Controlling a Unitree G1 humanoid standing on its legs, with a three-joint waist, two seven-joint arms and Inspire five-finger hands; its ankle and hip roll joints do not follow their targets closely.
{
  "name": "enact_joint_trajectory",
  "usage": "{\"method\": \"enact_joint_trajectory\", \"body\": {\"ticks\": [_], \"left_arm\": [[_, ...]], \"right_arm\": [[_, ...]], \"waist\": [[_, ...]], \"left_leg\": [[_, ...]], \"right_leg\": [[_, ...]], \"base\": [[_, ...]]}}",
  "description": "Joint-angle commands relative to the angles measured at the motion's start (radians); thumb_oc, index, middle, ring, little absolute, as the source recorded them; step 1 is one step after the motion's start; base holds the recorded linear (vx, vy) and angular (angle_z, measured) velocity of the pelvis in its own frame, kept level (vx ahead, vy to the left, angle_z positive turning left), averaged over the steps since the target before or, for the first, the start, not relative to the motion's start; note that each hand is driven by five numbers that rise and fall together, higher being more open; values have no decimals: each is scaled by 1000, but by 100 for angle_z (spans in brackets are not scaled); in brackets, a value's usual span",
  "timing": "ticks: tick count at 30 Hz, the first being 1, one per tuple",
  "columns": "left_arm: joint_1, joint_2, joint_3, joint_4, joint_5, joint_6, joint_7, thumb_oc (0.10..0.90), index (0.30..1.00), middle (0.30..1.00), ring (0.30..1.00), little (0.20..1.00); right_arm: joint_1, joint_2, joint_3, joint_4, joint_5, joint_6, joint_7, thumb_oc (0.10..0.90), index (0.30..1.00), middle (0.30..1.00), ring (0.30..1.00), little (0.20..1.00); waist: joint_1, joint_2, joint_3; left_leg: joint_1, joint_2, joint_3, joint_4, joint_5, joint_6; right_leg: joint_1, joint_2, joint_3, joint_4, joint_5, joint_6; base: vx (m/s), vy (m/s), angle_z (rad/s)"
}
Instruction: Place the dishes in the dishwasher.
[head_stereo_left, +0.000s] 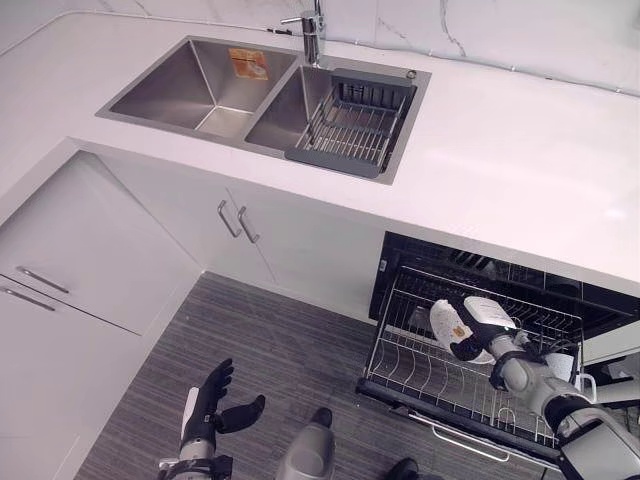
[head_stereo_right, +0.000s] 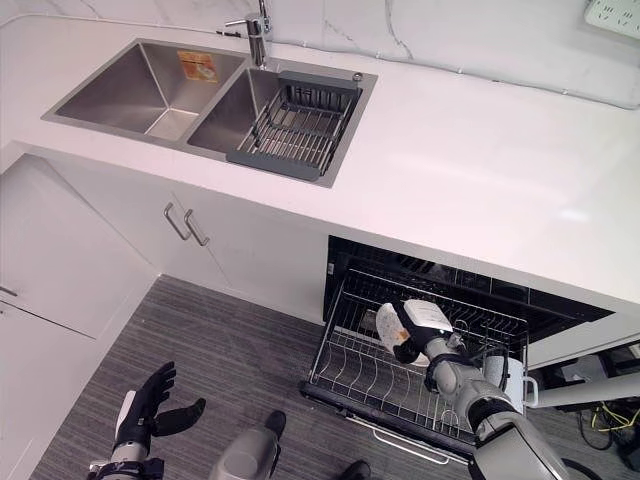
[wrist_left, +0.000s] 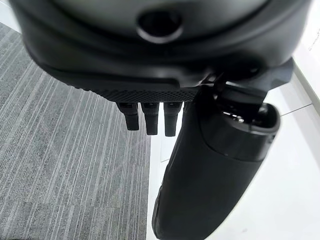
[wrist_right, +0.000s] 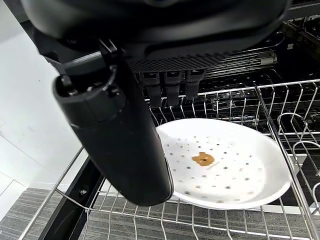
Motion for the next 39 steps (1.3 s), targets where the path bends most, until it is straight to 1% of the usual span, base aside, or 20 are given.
{"method": "enact_joint_trajectory", "body": {"ticks": [1, 6, 7, 8, 12, 13, 14, 17, 18, 22, 26, 27, 30, 31, 32, 35, 36, 37, 38, 39], "left_arm": [[5, 63, -4, -74, 8, -60, 29, 800, 900, 900, 900, 900], [12, 61, 1, -74, 12, -63, 13, 800, 900, 900, 900, 900], [17, 53, -4, -75, 14, -62, 20, 800, 900, 900, 900, 900], [16, 51, 0, -77, 16, -55, 20, 800, 900, 900, 900, 900], [15, 47, 3, -74, 18, -51, 26, 800, 900, 900, 900, 900], [18, 41, 9, -74, 26, -49, 29, 800, 900, 900, 900, 900], [20, 39, 12, -73, 28, -49, 30, 800, 900, 900, 900, 900], [35, 21, 33, -79, 44, -36, 54, 800, 900, 900, 900, 900], [44, 5, 51, -75, 57, -33, 67, 800, 900, 900, 900, 900], [62, -17, 104, -62, 85, -23, 81, 800, 900, 900, 900, 900], [55, -26, 148, -31, 117, -13, 84, 800, 900, 900, 900, 900], [54, -27, 152, -26, 118, -12, 87, 800, 900, 900, 900, 900], [54, -38, 160, -13, 120, -12, 109, 800, 900, 900, 900, 900], [50, -44, 164, -9, 120, -9, 118, 800, 900, 900, 900, 900], [49, -46, 167, -7, 116, -9, 119, 800, 900, 900, 900, 900], [51, -54, 176, 4, 109, -17, 116, 800, 900, 900, 900, 900], [53, -56, 174, 3, 108, -19, 121, 800, 900, 900, 900, 900], [57, -57, 177, -3, 108, -19, 119, 800, 900, 900, 900, 900], [58, -57, 177, -5, 109, -19, 118, 800, 900, 900, 900, 900], [64, -57, 178, -5, 107, -27, 119, 800, 900, 900, 900, 900]], "right_arm": [[-85, -53, -14, -36, 47, -32, -40, 800, 900, 900, 900, 900], [-81, -53, -20, -52, 106, -42, -31, 800, 900, 900, 900, 900], [-77, -39, -46, -78, 205, -59, -28, 800, 900, 900, 900, 900], [-65, -25, -62, -97, 255, -64, -27, 800, 900, 900, 900, 900], [-42, 0, -98, -160, 397, -34, 31, 800, 900, 900, 900, 900], [-22, 11, -118, -196, 464, 2, 67, 800, 900, 900, 900, 900], [-13, 14, -126, -211, 488, 13, 81, 800, 900, 900, 900, 900], [70, 31, -181, -373, 598, 100, 142, 800, 900, 900, 900, 900], [138, 45, -213, -472, 666, 209, 222, 800, 900, 900, 900, 900], [298, 99, -291, -700, 801, 349, 382, 800, 900, 900, 900, 900], [397, 143, -362, -838, 953, 436, 506, 800, 900, 900, 900, 900], [415, 144, -374, -871, 981, 452, 509, 800, 900, 900, 900, 900], [475, 117, -425, -1029, 929, 430, 511, 800, 900, 900, 900, 900], [503, 100, -462, -1152, 963, 445, 522, 800, 900, 900, 900, 900], [520, 94, -485, -1209, 984, 443, 534, 800, 900, 900, 900, 900], [572, 80, -541, -1334, 1028, 452, 565, 800, 900, 900, 900, 900], [604, 72, -568, -1391, 1047, 434, 591, 800, 900, 900, 900, 900], [637, 69, -593, -1440, 1065, 437, 594, 800, 900, 900, 900, 900], [645, 69, -598, -1450, 1070, 440, 595, 800, 900, 900, 900, 900], [681, 70, -622, -1481, 1082, 446, 597, 800, 900, 900, 900, 900]], "waist": [[-7, -22, -55], [-10, -26, -58], [-22, -28, -59], [-29, -29, -60], [-49, -34, -56], [-58, -37, -57], [-62, -39, -58], [-100, -53, -64], [-122, -62, -65], [-173, -84, -67], [-222, -105, -73], [-232, -107, -75], [-272, -111, -81], [-295, -113, -82], [-308, -113, -84], [-341, -111, -93], [-357, -111, -97], [-371, -111, -100], [-373, -111, -101], [-389, -111, -103]], "left_leg": [[-62, -15, 85, 65, -90, 20], [-57, -12, 89, 65, -93, 21], [-51, -12, 91, 65, -99, 22], [-48, -11, 95, 65, -101, 23], [-39, -10, 99, 65, -106, 25], [-37, -12, 96, 65, -110, 27], [-36, -12, 96, 65, -111, 28], [-34, -2, 121, 65, -113, 33], [-25, 6, 140, 65, -119, 34], [-3, 26, 186, 65, -129, 39], [18, 47, 232, 65, -141, 45], [22, 50, 241, 65, -144, 46], [35, 63, 272, 65, -151, 50], [41, 67, 284, 65, -154, 51], [45, 69, 291, 65, -157, 52], [52, 71, 309, 65, -167, 56], [56, 73, 319, 65, -171, 58], [58, 74, 328, 65, -173, 59], [58, 74, 330, 65, -174, 59], [59, 76, 338, 65, -177, 60]], "right_leg": [[21, 12, 93, -49, -49, 47], [23, 14, 97, -49, -49, 46], [23, 18, 112, -49, -52, 45], [23, 19, 118, -49, -52, 45], [19, 24, 141, -49, -51, 43], [16, 30, 157, -49, -52, 41], [14, 32, 164, -49, -52, 40], [0, 37, 187, -49, -43, 40], [1, 40, 202, -49, -43, 40], [-1, 45, 230, -49, -38, 45], [-4, 57, 266, -49, -33, 50], [-6, 59, 275, -49, -31, 52], [-15, 69, 308, -49, -27, 55], [-19, 72, 324, -49, -24, 59], [-21, 74, 333, -49, -23, 61], [-29, 82, 361, -49, -25, 63], [-31, 86, 375, -49, -26, 64], [-35, 89, 388, -49, -26, 65], [-36, 90, 391, -49, -25, 65], [-41, 92, 402, -49, -25, 67]], "base": [[0, 0, 0], [0, 0, 0], [5, 36, -2], [5, 39, -3], [1, 12, -3], [2, 17, -6], [-5, 20, -9], [2, 19, -17], [16, 17, -34], [22, -16, -35], [8, -52, -37], [-2, -42, -41], [-11, -15, -43], [-22, -10, -29], [-19, -2, -33], [-11, 17, -42], [-15, 2, -25], [-15, -6, -28], [-30, -8, -29], [-29, 3, -33]]}}
